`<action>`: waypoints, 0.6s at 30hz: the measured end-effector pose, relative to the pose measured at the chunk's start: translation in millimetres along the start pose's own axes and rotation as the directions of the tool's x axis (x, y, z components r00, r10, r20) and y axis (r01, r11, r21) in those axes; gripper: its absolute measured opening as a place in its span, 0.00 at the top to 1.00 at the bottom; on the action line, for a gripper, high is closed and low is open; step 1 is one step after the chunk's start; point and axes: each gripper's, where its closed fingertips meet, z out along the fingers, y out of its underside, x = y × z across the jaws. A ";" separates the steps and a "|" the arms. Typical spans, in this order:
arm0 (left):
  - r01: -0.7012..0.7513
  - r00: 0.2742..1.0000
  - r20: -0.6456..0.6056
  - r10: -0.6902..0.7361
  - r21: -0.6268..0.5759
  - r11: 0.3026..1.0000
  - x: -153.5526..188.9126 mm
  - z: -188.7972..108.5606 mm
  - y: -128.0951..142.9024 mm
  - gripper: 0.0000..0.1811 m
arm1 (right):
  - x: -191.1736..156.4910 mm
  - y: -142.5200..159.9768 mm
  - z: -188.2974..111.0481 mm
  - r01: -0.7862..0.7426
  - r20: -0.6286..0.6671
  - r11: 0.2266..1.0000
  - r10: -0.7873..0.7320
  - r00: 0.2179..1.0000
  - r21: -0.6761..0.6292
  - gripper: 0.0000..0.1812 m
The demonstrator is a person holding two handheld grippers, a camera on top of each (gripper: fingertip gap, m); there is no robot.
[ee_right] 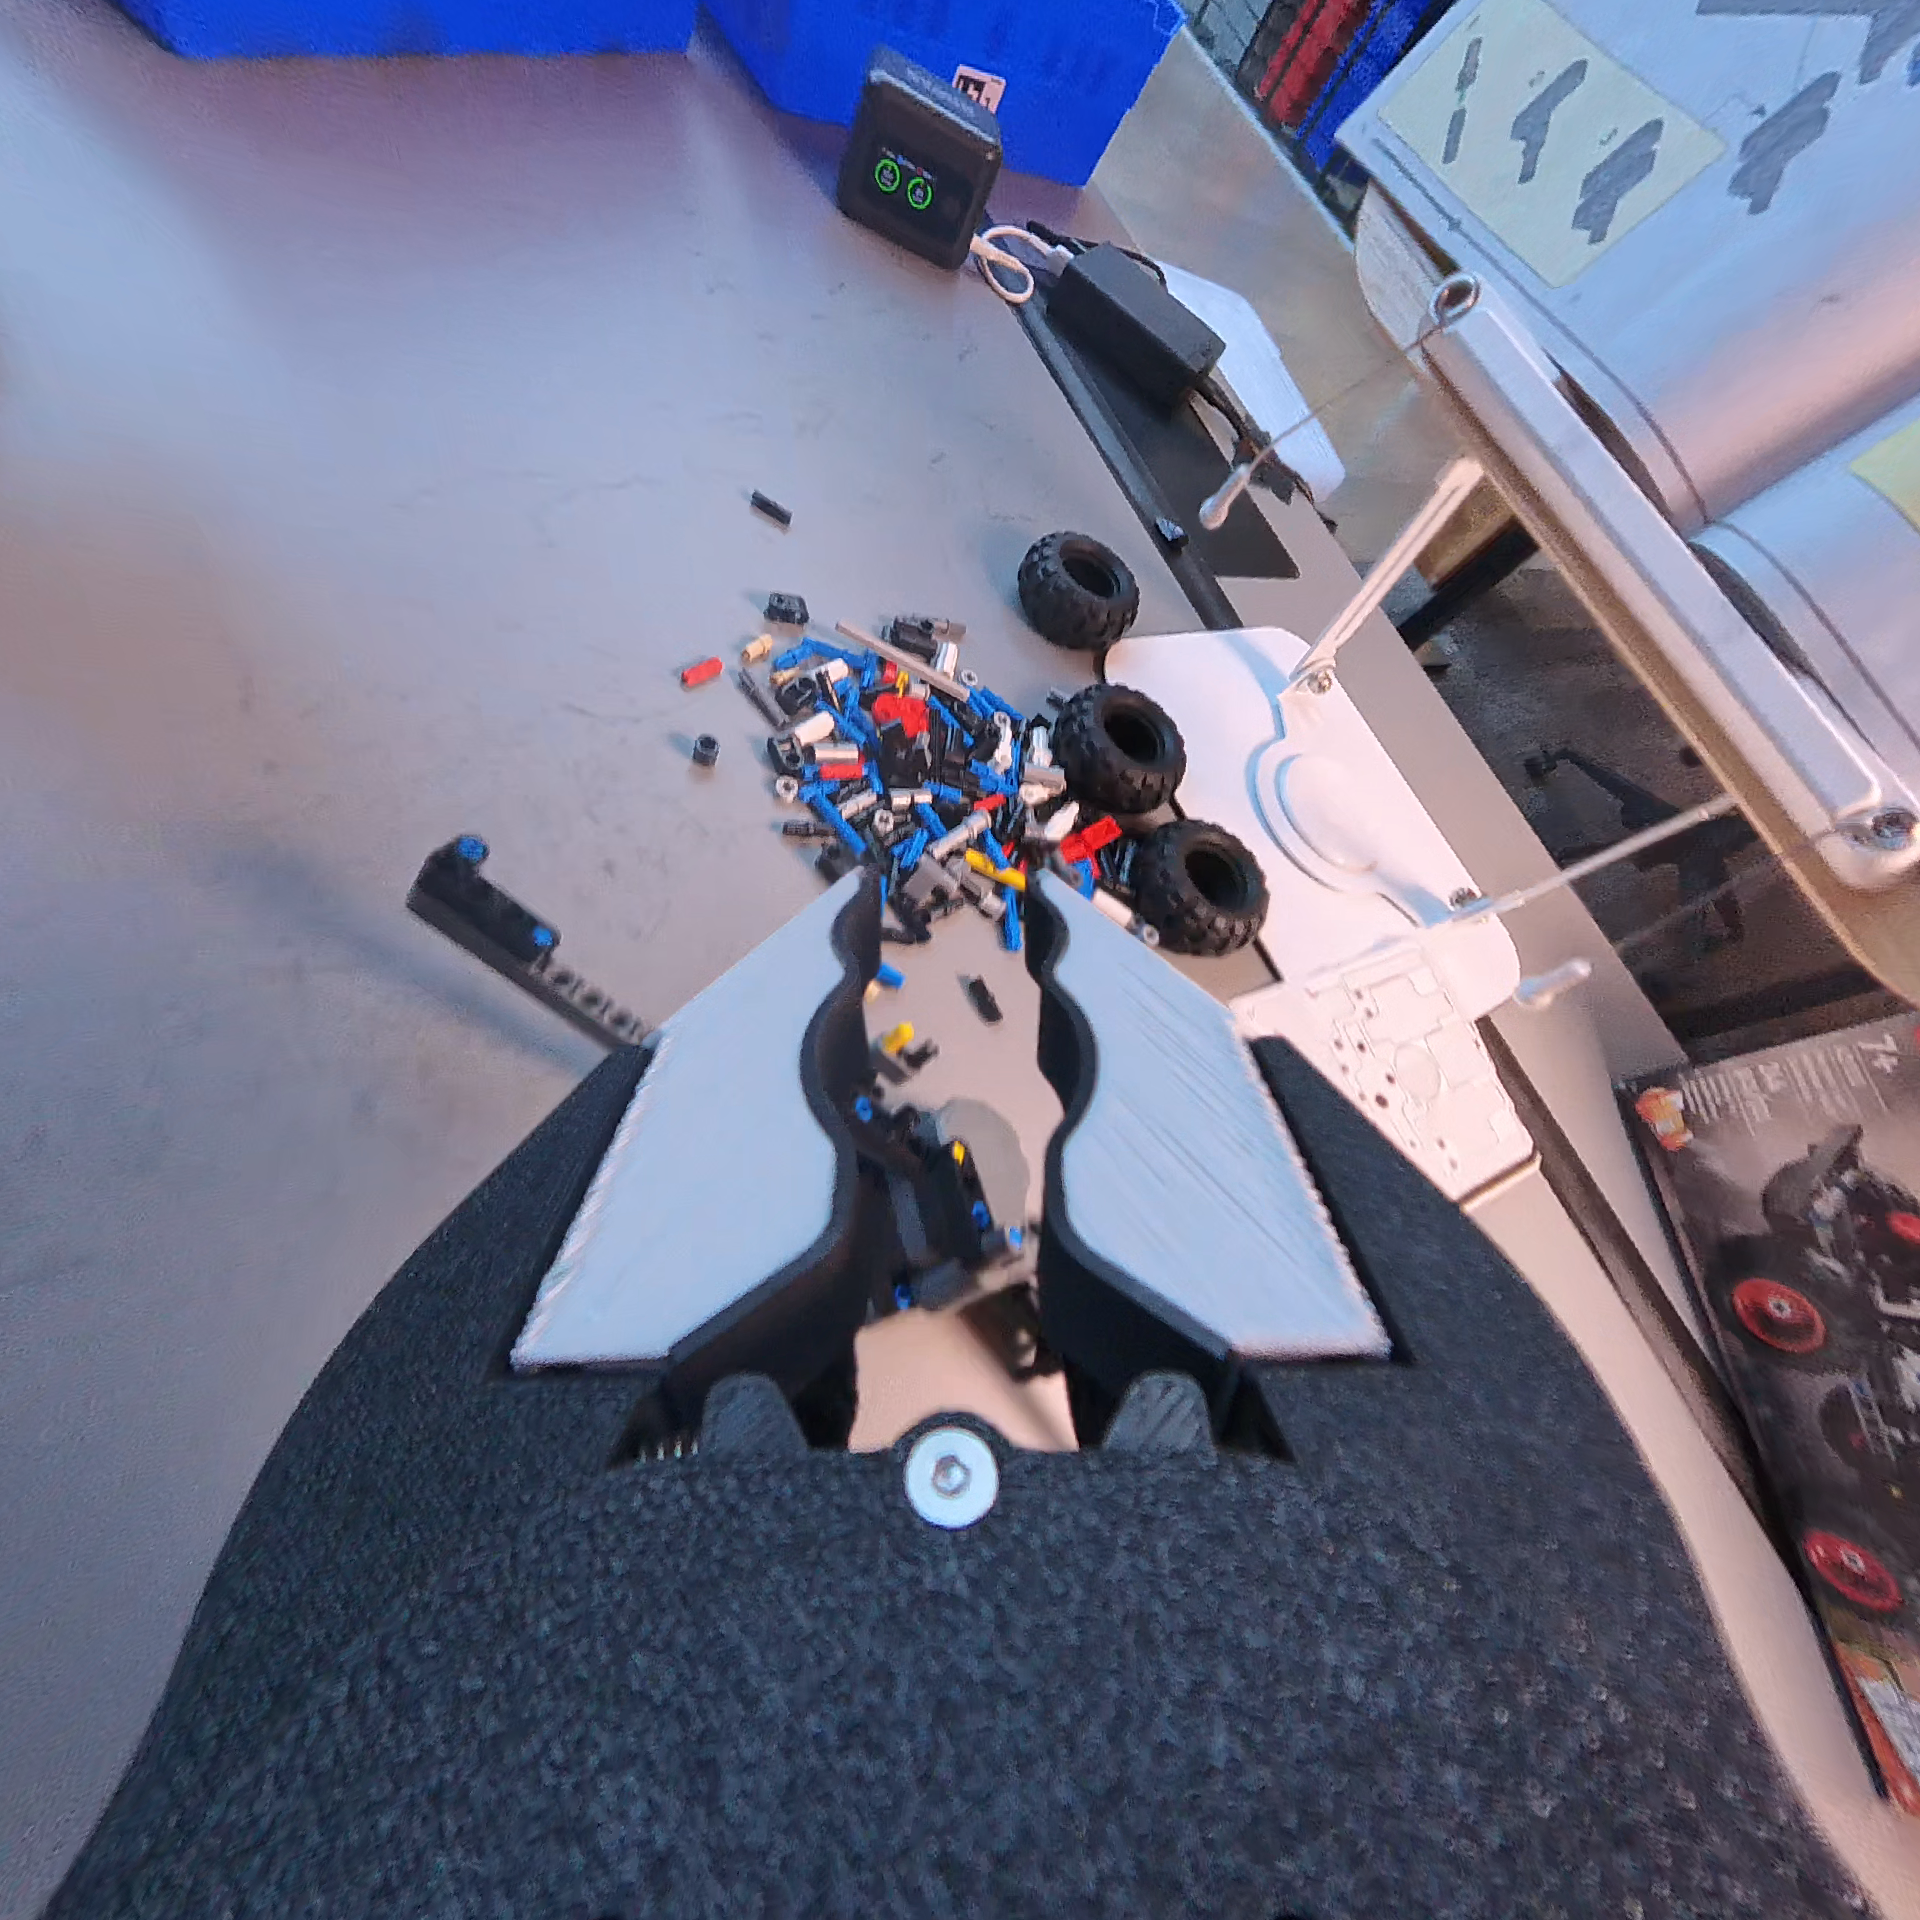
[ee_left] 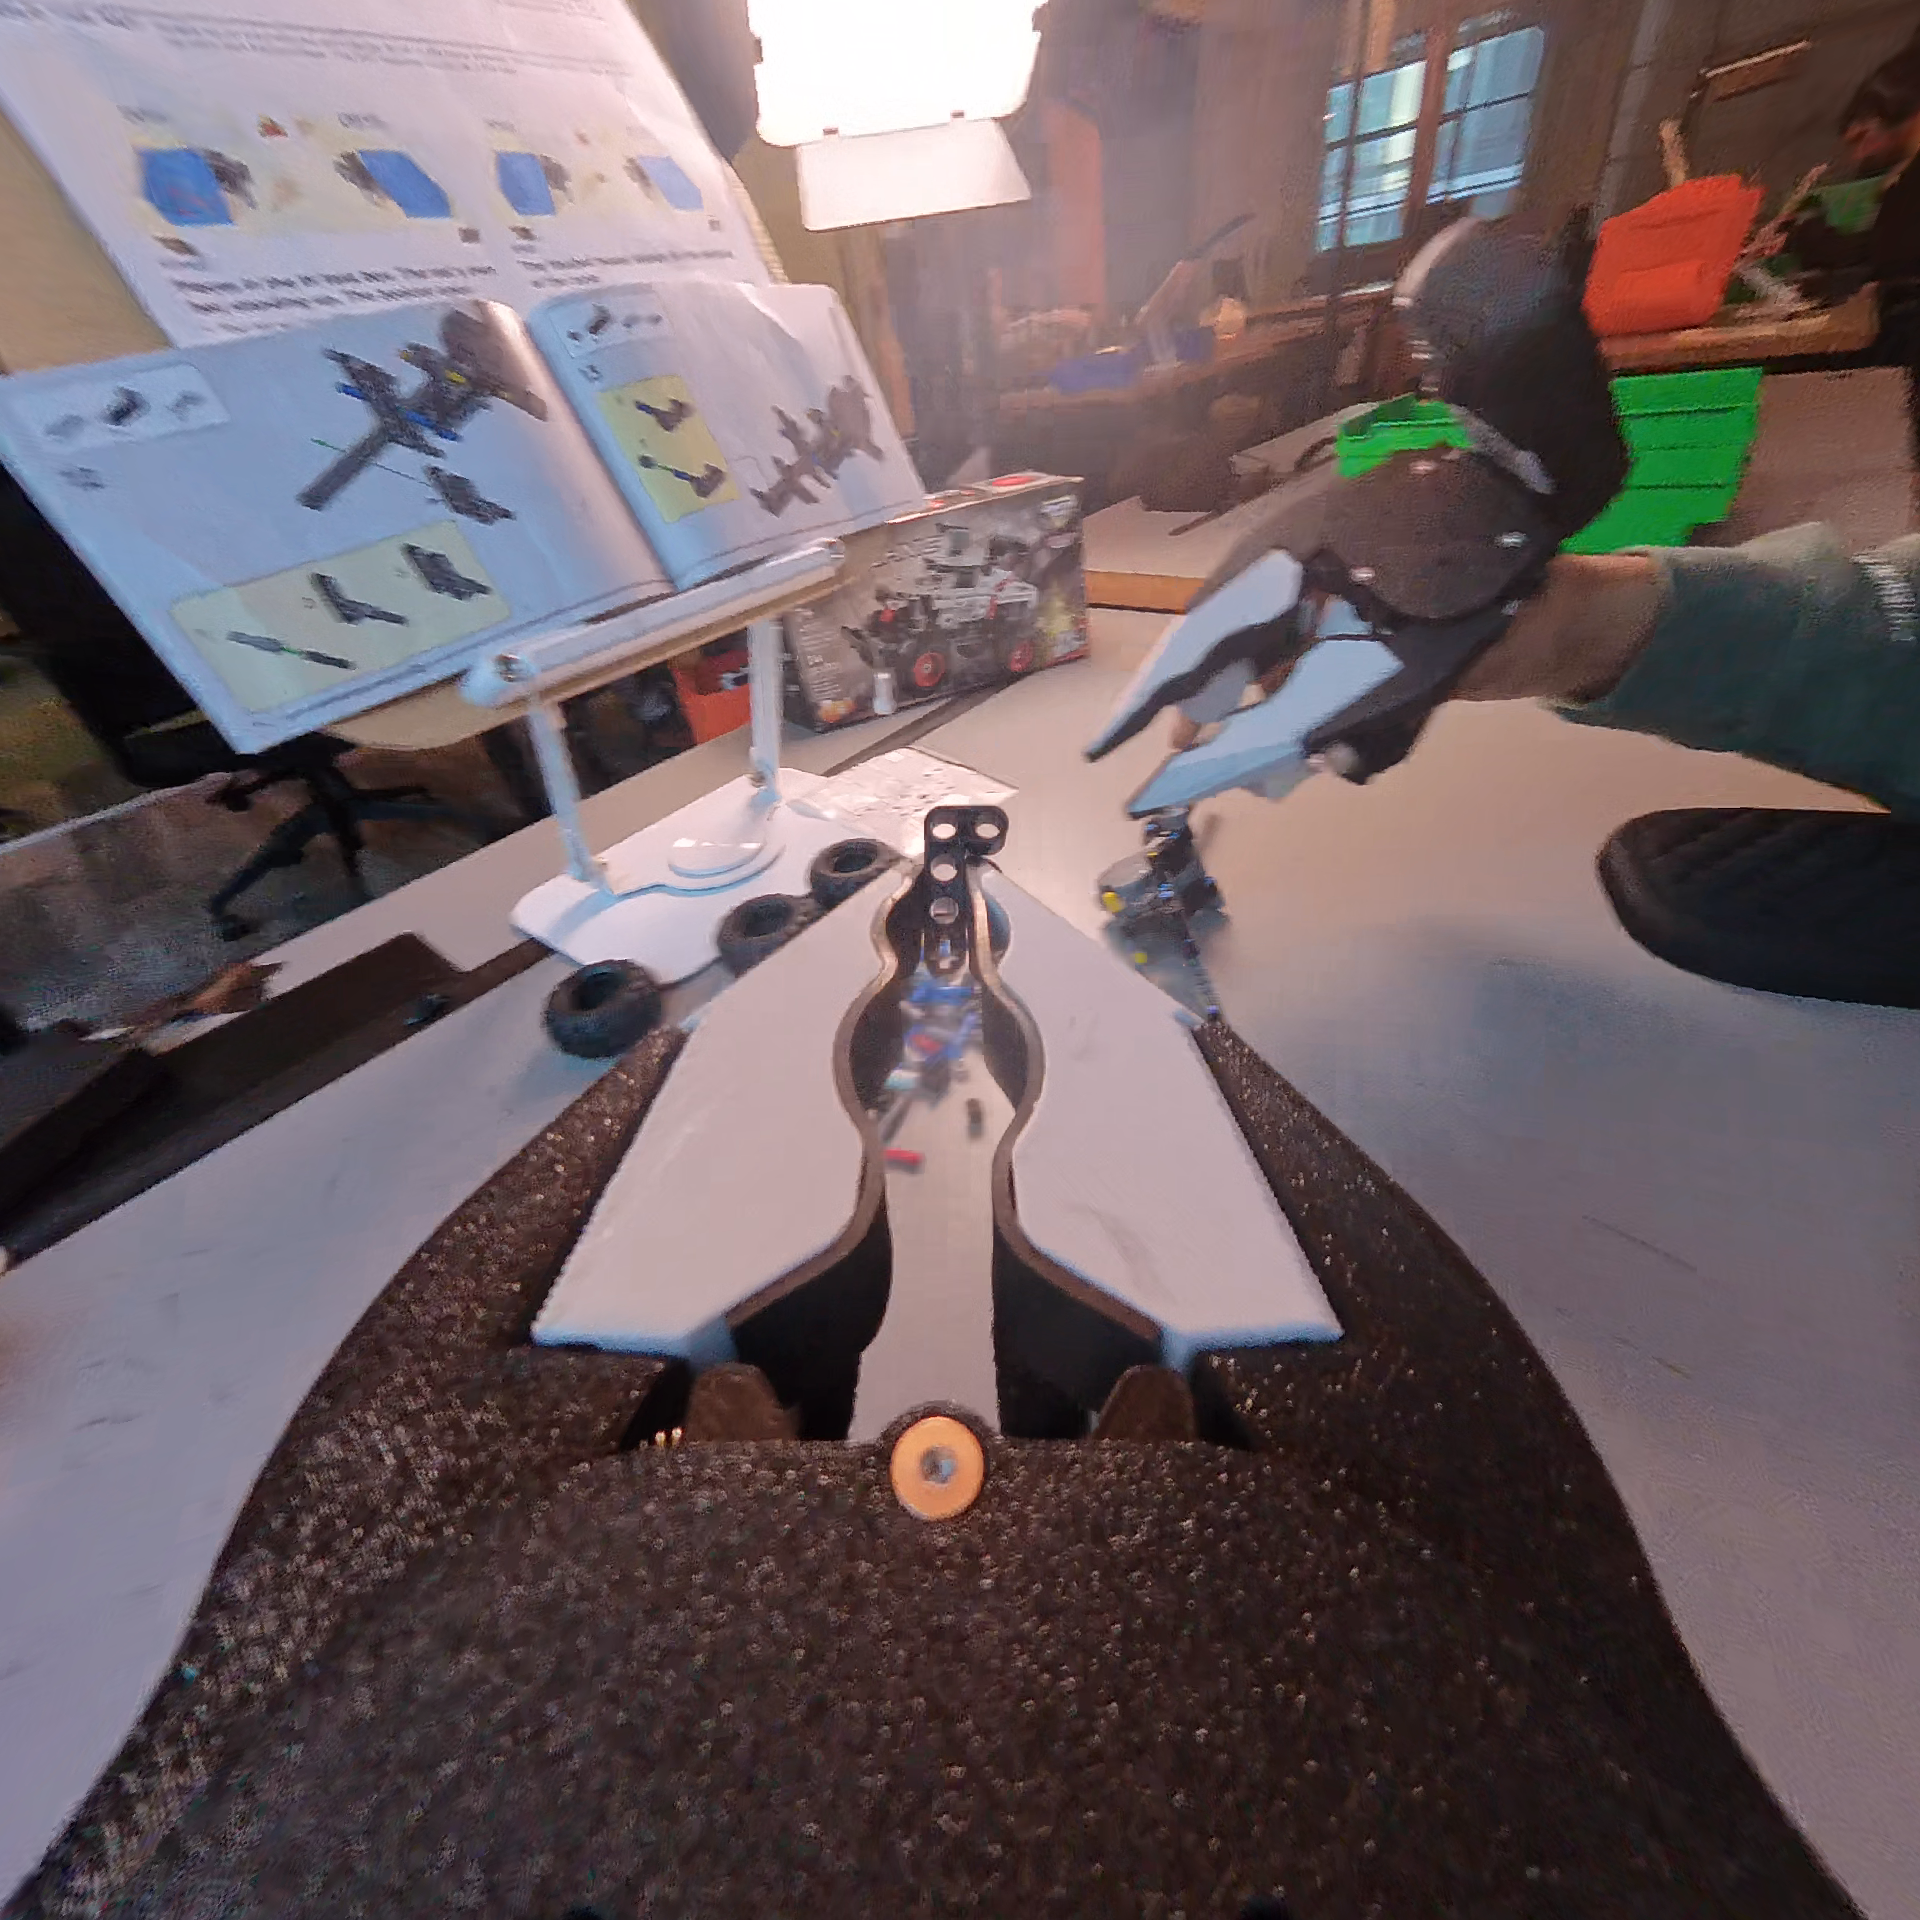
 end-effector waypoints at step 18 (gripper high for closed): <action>0.445 0.718 0.696 0.010 -0.471 0.762 -206.0 -234.1 145.6 0.85 | -5.5 82.4 -81.3 -0.153 -0.114 0.988 0.150 0.982 -0.011 0.87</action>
